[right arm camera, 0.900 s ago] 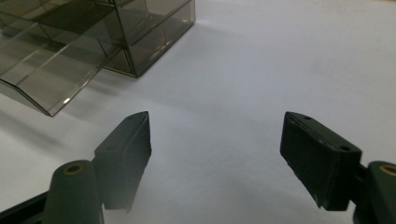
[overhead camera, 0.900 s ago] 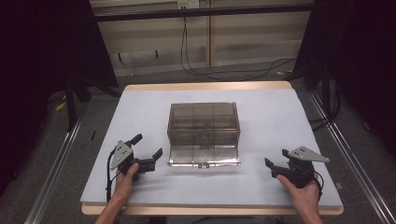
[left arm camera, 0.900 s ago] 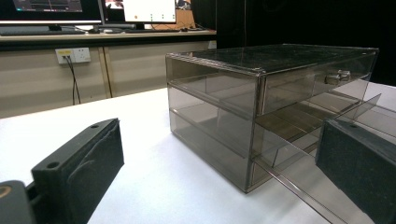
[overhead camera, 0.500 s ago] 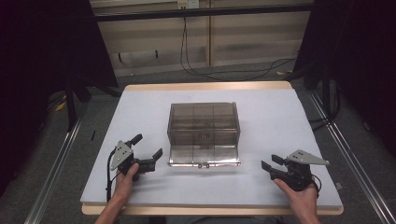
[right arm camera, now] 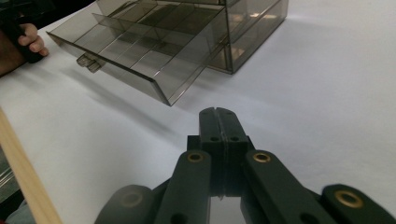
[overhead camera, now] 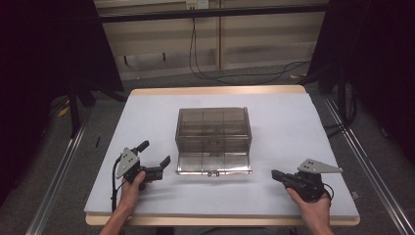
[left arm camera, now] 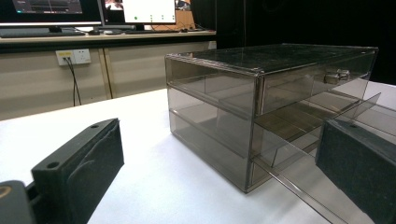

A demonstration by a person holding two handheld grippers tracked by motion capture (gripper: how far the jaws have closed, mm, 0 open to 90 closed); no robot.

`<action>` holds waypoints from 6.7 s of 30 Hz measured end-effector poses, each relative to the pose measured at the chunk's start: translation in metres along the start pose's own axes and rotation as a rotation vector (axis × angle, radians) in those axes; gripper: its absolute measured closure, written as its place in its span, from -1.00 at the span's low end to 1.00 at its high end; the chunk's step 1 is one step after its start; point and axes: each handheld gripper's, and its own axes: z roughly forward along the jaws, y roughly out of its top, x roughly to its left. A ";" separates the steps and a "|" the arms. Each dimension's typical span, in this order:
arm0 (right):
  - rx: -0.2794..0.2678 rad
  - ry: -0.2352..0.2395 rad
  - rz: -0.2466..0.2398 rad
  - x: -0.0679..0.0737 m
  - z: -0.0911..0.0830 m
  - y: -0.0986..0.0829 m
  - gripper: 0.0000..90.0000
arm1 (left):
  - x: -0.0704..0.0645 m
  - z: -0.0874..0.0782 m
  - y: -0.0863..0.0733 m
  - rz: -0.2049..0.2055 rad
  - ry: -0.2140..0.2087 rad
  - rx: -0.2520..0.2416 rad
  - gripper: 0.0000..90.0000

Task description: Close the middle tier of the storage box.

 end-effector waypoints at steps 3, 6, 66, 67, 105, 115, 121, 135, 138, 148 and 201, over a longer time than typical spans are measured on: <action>0.005 0.024 -0.008 0.003 0.002 0.000 1.00 | 0.000 0.000 0.000 0.000 0.000 0.000 -0.98; 0.013 0.046 -0.016 0.007 0.004 0.001 1.00 | 0.000 0.000 0.000 0.003 0.000 0.001 -0.98; 0.169 0.313 -0.228 0.089 0.074 0.029 1.00 | 0.000 0.000 0.000 -0.009 -0.002 0.002 -0.98; 0.170 0.314 -0.235 0.089 0.075 0.031 1.00 | 0.000 0.000 0.000 -0.010 -0.002 0.002 -0.98; 0.244 0.346 -0.306 0.105 0.123 0.036 1.00 | 0.000 0.000 0.000 -0.005 -0.002 0.000 -0.98; 0.227 0.322 -0.293 0.103 0.130 0.035 1.00 | 0.000 0.000 0.000 -0.004 -0.002 0.000 -0.97; 0.219 0.311 -0.285 0.102 0.131 0.036 1.00 | 0.000 0.000 0.000 -0.004 -0.002 0.000 -0.97; 0.205 0.285 -0.275 0.103 0.136 0.035 1.00 | 0.000 0.000 0.000 -0.004 -0.002 0.000 -0.97; 0.200 0.289 -0.277 0.103 0.136 0.035 1.00 | 0.000 0.000 0.000 -0.004 -0.002 0.000 -0.97; 0.197 0.285 -0.275 0.103 0.137 0.037 1.00 | 0.000 0.000 0.000 -0.009 -0.003 -0.001 -0.97; 0.149 0.256 -0.257 0.094 0.137 0.047 1.00 | 0.000 0.000 0.000 -0.004 -0.003 0.000 -0.97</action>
